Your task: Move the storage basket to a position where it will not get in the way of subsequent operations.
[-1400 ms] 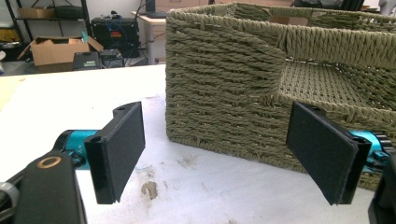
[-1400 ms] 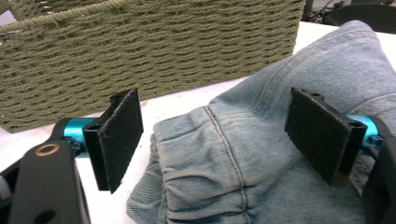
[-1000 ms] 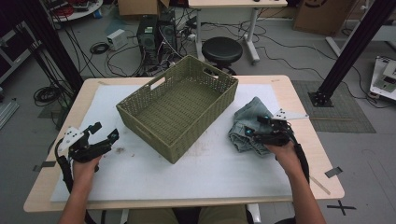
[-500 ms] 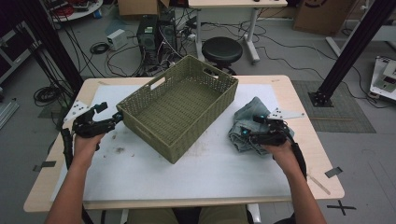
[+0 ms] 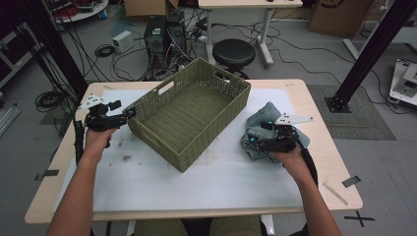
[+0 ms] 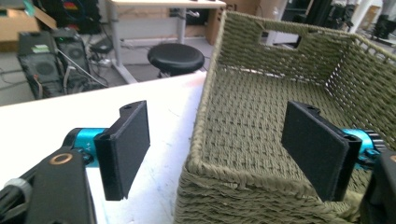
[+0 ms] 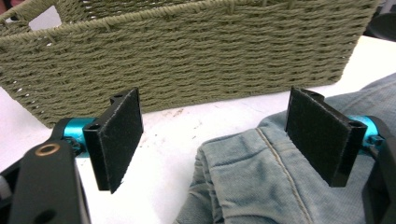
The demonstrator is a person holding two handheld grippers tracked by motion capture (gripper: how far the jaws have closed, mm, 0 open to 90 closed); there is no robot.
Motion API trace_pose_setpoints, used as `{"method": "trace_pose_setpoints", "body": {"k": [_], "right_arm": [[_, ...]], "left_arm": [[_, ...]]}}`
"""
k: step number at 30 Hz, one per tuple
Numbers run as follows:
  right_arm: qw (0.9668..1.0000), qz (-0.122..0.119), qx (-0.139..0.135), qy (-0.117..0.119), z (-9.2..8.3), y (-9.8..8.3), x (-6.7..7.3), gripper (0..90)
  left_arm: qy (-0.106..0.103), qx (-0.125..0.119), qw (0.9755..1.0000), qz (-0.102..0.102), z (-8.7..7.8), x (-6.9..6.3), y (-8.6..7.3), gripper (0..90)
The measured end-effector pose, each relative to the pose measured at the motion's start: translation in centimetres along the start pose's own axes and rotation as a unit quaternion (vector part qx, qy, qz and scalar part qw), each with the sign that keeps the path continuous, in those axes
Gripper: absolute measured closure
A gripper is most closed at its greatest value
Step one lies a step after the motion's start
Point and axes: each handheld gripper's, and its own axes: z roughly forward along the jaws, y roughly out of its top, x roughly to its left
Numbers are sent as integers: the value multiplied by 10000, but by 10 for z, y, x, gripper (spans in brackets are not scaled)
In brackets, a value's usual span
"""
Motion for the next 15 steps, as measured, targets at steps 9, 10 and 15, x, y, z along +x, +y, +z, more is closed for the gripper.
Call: {"method": "trace_pose_setpoints", "body": {"k": [9, 10, 15], "right_arm": [[9999, -55, 46, 120, 10, 5, 5, 198], [9999, -51, 55, 151, 11, 5, 7, 198], [9996, -101, 87, 237, 20, 10, 11, 198]], "left_arm": [[-358, 19, 9994, -19, 5, -6, -7, 294], [-364, 27, 9993, -22, 5, -6, -7, 288], [-426, 30, 9991, -30, 2, -8, -8, 289]]}}
